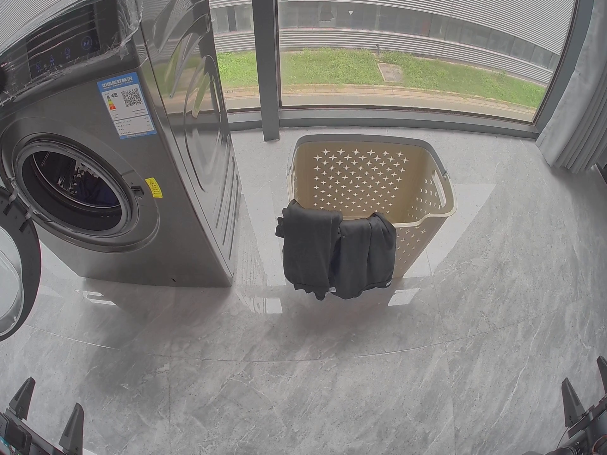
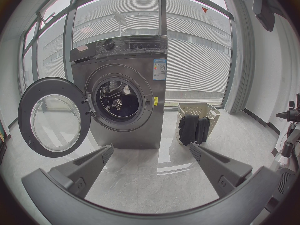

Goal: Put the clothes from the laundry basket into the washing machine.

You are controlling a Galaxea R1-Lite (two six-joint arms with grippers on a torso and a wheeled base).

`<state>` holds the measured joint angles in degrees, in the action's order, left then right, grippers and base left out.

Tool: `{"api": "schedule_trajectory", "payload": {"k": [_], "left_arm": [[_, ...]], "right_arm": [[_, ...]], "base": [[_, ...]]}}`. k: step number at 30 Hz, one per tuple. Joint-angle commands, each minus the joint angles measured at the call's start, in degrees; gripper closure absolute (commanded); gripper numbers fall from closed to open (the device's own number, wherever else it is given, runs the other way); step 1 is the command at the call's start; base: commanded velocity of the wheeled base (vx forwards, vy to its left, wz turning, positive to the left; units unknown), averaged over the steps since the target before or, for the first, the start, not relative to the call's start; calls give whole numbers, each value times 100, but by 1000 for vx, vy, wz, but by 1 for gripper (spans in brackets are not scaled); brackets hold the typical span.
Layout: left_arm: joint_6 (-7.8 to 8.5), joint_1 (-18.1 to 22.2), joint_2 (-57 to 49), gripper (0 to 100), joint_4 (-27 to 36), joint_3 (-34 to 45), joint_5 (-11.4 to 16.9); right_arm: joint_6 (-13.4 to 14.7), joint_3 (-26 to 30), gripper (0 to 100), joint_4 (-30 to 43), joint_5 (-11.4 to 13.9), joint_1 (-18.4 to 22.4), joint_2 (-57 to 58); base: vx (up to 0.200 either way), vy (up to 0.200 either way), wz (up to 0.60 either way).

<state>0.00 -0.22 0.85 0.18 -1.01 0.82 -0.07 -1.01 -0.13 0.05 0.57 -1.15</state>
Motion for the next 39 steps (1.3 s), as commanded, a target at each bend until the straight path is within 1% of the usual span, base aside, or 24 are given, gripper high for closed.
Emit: {"api": "schedule_trajectory", "payload": {"k": [1,14,35,39], "left_arm": [[-9,4,-77,0,-1,84,-3],[9,4,-77,0,-1,84,6],[0,4,-77,0,-1,84,6],[0,4,-77,0,-1,84,6]], "right_arm": [[-1,101,0,-4,4,-5,-8],[-1,101,0,-4,4,-5,-8],[-1,101,0,-4,4,-5,-8],[-1,101,0,-4,4,-5,-8]], "base": [[0,0,0],[0,0,0],[200,0,0],[0,0,0]]}}
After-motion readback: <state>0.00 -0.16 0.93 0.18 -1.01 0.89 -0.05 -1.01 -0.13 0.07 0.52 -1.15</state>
